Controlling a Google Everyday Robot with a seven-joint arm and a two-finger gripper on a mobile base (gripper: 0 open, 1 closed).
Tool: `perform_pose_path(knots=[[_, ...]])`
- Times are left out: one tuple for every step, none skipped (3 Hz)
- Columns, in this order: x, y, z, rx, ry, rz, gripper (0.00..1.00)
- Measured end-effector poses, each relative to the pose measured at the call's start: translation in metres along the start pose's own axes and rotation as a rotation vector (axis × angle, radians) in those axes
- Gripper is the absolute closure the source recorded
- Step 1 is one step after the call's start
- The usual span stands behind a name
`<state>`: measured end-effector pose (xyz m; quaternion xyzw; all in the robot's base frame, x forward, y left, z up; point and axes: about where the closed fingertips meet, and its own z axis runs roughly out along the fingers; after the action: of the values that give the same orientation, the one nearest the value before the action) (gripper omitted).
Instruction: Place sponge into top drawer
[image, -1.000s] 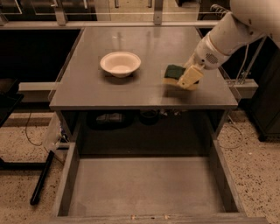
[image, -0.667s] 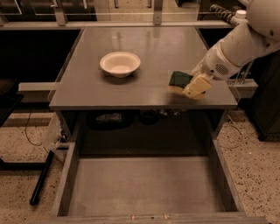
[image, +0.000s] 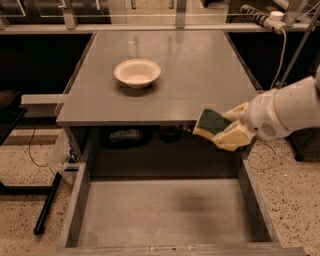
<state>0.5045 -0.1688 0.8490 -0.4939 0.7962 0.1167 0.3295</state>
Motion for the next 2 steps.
perform_pose_path(knots=[[0.0320,0.0343,0.0254,-0.060,-0.054,0.068,1.00],[0.0318,0.0342,0.0254,-0.060,-0.054,0.068,1.00]])
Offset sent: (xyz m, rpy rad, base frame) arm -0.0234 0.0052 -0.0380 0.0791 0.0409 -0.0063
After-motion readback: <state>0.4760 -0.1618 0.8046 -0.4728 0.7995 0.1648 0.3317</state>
